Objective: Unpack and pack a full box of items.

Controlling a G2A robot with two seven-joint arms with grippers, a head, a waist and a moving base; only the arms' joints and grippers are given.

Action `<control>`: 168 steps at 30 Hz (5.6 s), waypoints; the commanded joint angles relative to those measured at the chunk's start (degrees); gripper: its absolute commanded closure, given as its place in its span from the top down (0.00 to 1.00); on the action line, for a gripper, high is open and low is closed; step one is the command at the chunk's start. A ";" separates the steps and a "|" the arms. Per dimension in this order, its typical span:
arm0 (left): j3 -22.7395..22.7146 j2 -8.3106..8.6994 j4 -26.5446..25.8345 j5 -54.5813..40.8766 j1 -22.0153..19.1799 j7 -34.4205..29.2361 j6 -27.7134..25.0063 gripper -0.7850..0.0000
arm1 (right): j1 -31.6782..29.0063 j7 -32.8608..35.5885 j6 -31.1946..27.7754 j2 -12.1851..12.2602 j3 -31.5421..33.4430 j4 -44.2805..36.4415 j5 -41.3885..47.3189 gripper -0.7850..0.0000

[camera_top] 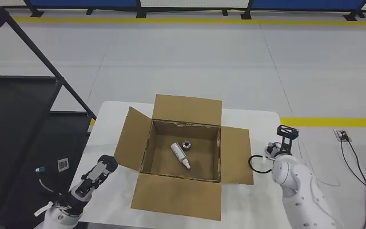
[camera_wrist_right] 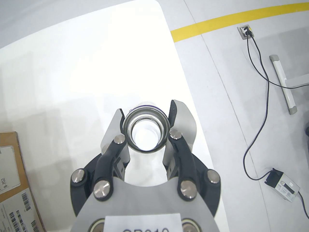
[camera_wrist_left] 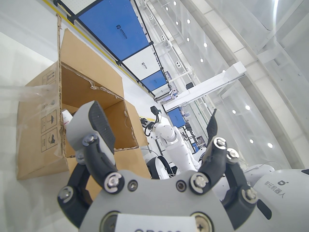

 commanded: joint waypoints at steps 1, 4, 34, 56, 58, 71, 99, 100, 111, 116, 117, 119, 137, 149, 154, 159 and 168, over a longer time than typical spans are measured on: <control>0.30 0.03 0.00 0.28 -0.08 0.28 0.17 1.00 | 0.95 0.98 -0.09 -0.04 -0.41 1.52 -0.55 0.10; 0.60 0.07 -0.06 0.65 -0.10 0.71 0.29 1.00 | 2.29 1.42 -0.01 -0.13 -0.75 3.34 -1.01 0.47; -2.96 0.67 1.12 -3.65 1.29 3.01 -1.81 1.00 | 0.58 -2.52 -12.60 -3.21 -24.41 -28.11 2.25 1.00; -7.45 1.02 4.39 -10.21 3.90 0.56 -4.89 1.00 | 29.99 -2.19 -4.02 -16.96 -44.48 28.66 21.89 0.92; -7.30 1.04 4.32 -10.04 3.75 0.45 -4.79 1.00 | 30.40 -2.87 -2.86 -17.58 -44.62 30.23 22.15 0.89; -6.56 1.16 4.34 -9.07 3.13 0.44 -4.19 1.00 | 30.39 -4.91 -2.00 -19.88 -45.28 34.95 21.07 0.64; -2.03 1.40 2.43 -4.26 0.28 0.76 -0.99 1.00 | -7.08 -8.09 -4.59 -10.00 -18.21 -30.10 -2.45 0.00; -1.60 1.41 2.36 -3.91 0.03 0.73 -0.75 1.00 | -9.74 -9.41 -4.16 -9.68 -15.95 -33.25 -2.77 0.00; 1.74 1.54 1.57 -1.23 -2.20 0.87 0.91 1.00 | -25.71 -11.81 -0.88 -8.05 7.83 -37.61 3.33 0.00; 2.87 1.60 1.05 -0.14 -3.27 1.36 1.87 1.00 | -24.32 -6.62 -2.65 -7.57 10.20 -28.73 2.80 0.00; 2.87 1.60 1.05 -0.14 -3.27 1.36 1.87 1.00 | -23.39 -5.67 -2.62 -7.50 10.46 -26.52 2.84 0.00; 2.87 1.60 1.05 -0.14 -3.27 1.36 1.87 1.00 | -21.30 -3.81 -2.81 -7.36 10.44 -22.02 2.22 0.00; 2.87 1.60 1.05 -0.14 -3.27 1.36 1.87 1.00 | -13.20 0.34 -4.61 -6.64 10.33 -8.17 2.75 0.45; 2.87 1.60 1.05 -0.14 -3.27 1.36 1.87 1.00 | -16.50 -11.70 1.51 -7.09 11.11 -21.25 6.12 1.00; 2.87 1.60 1.05 -0.14 -3.27 1.36 1.87 1.00 | -22.18 -21.36 0.46 -7.78 6.26 -37.09 7.09 1.00; 2.64 1.55 1.38 -0.41 -2.95 2.91 2.33 1.00 | -21.45 -19.22 -9.13 -7.83 -4.07 -43.25 4.67 1.00; -1.49 1.54 3.43 -4.66 0.37 5.28 -0.23 1.00 | 1.76 4.91 -17.27 -9.78 -24.01 -22.58 0.90 1.00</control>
